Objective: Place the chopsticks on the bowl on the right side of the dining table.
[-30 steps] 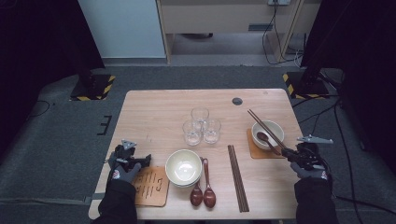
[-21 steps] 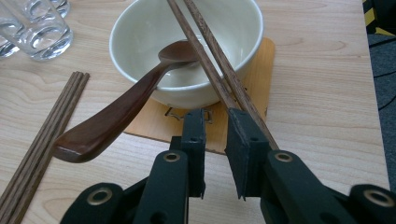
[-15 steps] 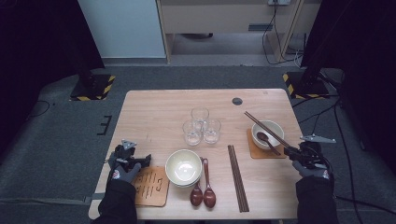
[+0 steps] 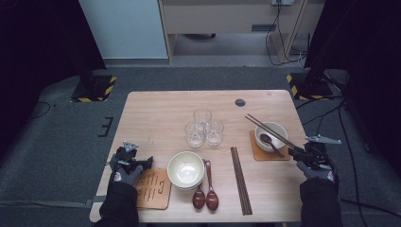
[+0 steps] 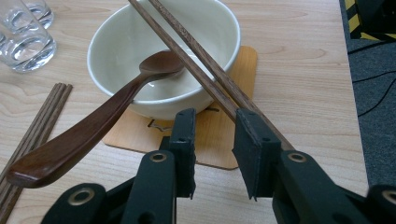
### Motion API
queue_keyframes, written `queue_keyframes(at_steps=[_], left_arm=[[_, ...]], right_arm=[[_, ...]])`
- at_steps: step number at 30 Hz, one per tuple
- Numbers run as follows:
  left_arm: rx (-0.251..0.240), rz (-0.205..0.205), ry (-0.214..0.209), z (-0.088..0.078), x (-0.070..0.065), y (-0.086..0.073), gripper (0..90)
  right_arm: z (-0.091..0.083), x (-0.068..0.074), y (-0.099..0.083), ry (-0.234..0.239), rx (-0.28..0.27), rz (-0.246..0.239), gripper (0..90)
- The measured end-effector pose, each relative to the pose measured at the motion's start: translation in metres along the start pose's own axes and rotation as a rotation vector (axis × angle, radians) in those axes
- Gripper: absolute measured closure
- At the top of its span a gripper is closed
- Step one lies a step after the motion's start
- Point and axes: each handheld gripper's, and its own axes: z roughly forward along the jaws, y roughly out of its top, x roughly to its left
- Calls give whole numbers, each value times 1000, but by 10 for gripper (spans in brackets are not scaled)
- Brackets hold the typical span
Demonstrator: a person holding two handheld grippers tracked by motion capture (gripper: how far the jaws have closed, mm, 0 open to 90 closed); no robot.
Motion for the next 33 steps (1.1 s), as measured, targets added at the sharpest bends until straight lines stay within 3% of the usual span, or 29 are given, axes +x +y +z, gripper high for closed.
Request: queue_keyframes(at_steps=[20, 25, 33], left_arm=[[0, 0, 0, 0, 0, 0, 0], [0, 0, 0, 0, 0, 0, 0], [0, 0, 0, 0, 0, 0, 0]], right_arm=[[5, -4, 2, -22, -11, 1, 645], [3, -1, 3, -5, -15, 7, 634], [-4, 8, 12, 24, -67, -18, 625]])
